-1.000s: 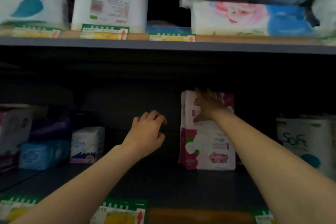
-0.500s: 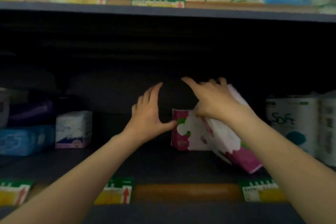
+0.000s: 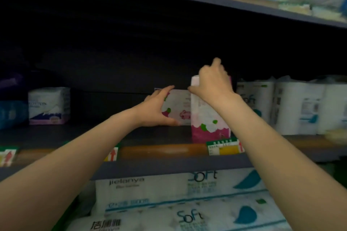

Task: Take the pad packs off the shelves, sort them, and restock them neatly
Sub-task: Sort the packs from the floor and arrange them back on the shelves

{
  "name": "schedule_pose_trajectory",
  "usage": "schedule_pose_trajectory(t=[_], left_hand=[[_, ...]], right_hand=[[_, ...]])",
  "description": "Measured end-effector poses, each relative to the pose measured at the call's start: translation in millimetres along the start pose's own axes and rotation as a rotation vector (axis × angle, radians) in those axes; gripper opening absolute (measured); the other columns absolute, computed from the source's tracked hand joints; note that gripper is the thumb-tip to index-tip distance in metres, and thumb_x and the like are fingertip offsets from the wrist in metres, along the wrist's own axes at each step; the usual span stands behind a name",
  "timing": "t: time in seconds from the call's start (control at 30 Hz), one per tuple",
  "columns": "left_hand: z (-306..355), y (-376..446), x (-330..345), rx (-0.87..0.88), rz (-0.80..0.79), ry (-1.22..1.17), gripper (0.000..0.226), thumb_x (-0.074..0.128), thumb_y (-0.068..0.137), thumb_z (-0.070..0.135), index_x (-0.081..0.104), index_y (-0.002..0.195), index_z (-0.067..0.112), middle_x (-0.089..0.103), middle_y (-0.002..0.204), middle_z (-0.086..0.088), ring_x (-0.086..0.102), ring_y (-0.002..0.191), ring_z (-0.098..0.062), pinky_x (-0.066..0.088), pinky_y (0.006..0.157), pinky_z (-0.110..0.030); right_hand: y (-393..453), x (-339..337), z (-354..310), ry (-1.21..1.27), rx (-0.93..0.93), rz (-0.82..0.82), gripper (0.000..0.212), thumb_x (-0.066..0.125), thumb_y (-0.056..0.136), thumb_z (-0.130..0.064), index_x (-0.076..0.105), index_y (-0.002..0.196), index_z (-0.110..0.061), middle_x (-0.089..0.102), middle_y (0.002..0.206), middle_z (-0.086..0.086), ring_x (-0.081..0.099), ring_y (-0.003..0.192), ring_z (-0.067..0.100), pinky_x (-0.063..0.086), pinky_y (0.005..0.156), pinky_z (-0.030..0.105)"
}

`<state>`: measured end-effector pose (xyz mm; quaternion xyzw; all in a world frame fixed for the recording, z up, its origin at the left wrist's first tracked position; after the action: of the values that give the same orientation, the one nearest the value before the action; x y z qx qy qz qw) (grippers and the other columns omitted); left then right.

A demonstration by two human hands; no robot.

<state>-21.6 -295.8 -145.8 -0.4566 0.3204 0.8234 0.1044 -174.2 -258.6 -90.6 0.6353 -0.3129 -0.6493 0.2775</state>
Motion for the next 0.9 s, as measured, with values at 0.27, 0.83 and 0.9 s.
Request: schedule_pose_trajectory(t=[0.27, 0.83, 0.9], left_hand=[[9.8, -1.6, 7.2, 0.002, 0.048, -0.011, 0.103, 0.076, 0.074, 0.032, 0.006, 0.149, 0.025, 0.026, 0.145, -0.008, 0.036, 0.129, -0.025, 0.039, 0.105, -0.044], [-56.1, -74.8, -101.5, -0.133, 0.143, -0.089, 0.119, 0.083, 0.066, 0.024, -0.003, 0.147, 0.037, 0.025, 0.15, 0.001, 0.028, 0.137, -0.016, 0.029, 0.109, -0.033], [-66.4, -73.8, -97.1, -0.186, 0.077, -0.042, 0.111, 0.081, 0.069, 0.026, 0.004, 0.147, 0.035, 0.04, 0.138, 0.0, 0.036, 0.132, -0.017, 0.032, 0.107, -0.033]], right_hand=[[-18.3, 20.8, -3.9, 0.05, 0.227, -0.023, 0.078, 0.067, 0.077, -0.051, 0.029, 0.14, -0.025, 0.015, 0.145, 0.019, 0.022, 0.127, 0.049, 0.031, 0.099, 0.057], [1.9, 21.2, -70.5, 0.861, -0.231, -0.427, 0.115, 0.072, 0.074, -0.049, -0.013, 0.149, -0.027, -0.012, 0.158, 0.0, 0.002, 0.146, 0.021, 0.018, 0.115, 0.04], [-2.7, 29.1, -69.2, 0.862, -0.167, -0.44, 0.127, 0.076, 0.069, -0.047, -0.022, 0.146, -0.025, -0.02, 0.157, 0.002, -0.005, 0.146, 0.023, 0.013, 0.116, 0.044]])
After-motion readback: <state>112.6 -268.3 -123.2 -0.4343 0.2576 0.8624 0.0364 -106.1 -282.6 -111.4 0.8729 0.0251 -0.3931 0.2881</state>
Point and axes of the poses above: each hand's wrist, its own y-axis towards the middle knuckle, its own x-axis out of the palm, z = x × y, the point moved 2 cm from there along y, towards the middle knuckle
